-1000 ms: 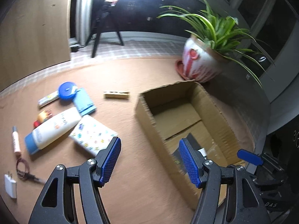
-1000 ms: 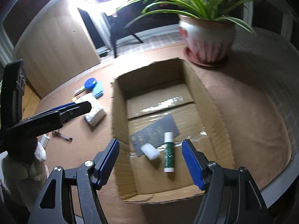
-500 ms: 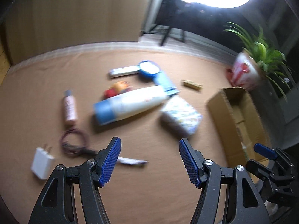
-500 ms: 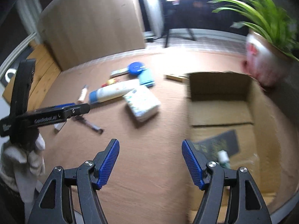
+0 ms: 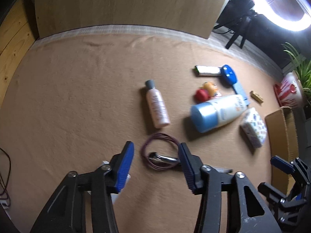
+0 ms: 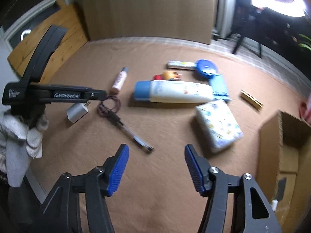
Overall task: Organize objects
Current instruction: 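Move both tools back toward the pen and purple cable, then grasp the purple cable with the left tool while the right tool grasps the pen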
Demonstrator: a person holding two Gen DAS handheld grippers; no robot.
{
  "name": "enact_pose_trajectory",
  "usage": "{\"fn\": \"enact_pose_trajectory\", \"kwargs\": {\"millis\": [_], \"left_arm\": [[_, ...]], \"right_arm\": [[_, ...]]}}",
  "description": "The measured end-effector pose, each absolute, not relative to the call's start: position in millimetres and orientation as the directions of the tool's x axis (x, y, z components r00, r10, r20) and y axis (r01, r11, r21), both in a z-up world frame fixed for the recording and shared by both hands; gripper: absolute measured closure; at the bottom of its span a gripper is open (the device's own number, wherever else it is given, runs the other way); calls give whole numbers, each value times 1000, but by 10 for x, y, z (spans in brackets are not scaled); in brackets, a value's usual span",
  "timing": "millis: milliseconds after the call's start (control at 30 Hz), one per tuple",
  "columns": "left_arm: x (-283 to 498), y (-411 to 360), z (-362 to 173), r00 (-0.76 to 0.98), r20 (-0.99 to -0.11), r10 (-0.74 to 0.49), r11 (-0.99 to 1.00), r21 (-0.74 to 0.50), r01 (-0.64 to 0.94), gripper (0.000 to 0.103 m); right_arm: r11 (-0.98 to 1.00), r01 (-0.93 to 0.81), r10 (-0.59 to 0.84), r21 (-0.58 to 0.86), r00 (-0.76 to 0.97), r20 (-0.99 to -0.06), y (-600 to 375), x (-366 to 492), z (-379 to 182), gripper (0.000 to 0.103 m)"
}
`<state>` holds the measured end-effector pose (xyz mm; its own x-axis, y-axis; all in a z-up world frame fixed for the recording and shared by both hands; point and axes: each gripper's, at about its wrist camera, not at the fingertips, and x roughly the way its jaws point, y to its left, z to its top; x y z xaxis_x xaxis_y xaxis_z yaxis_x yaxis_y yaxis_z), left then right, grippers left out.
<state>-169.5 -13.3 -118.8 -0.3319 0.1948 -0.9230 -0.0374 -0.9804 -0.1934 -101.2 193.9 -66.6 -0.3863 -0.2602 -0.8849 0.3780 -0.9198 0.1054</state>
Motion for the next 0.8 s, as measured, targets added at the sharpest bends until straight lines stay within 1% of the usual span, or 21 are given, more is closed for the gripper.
{"fn": "enact_pose_trajectory", "kwargs": {"millis": [133,267,333,500,567,600,633,667,800], "left_arm": [[-1778,-149,-1291,-302,-933,195,-981,-187,-56,68],[-1819,-88,-1361,-282,-942,184,-982,-165,-92,76],[-1828,-43,-1388,-276,-945,176,-983,-153,-103,81],[-1855,-9,-1445,-277,-948,159,-986,-136,-101,89],[-1862,-27,-1445,-277,-947,163,-985,-142,-93,92],[-1863,-36,-1446,-278,-947,164,-986,-144,-90,93],[-1861,-47,-1446,-279,-946,167,-985,-149,-85,94],[-1855,-61,-1445,-281,-945,169,-985,-153,-80,94],[-1815,-128,-1441,-286,-942,178,-984,-167,-61,97]], "right_arm": [[-903,420,-258,92,-357,-898,1690,-1110,-768,54],[-890,450,-251,79,-338,-907,1503,-1204,-853,55],[-882,467,-238,57,-338,-910,1418,-1237,-898,55],[-875,483,-214,35,-320,-923,1287,-1310,-1011,55],[-873,487,-206,30,-312,-927,1249,-1331,-1049,59],[-871,490,-202,29,-304,-931,1219,-1343,-1075,65],[-870,492,-201,32,-296,-934,1209,-1348,-1094,76],[-868,496,-202,38,-282,-938,1191,-1352,-1119,82],[-862,503,-217,55,-270,-938,1192,-1322,-1136,86]]}}
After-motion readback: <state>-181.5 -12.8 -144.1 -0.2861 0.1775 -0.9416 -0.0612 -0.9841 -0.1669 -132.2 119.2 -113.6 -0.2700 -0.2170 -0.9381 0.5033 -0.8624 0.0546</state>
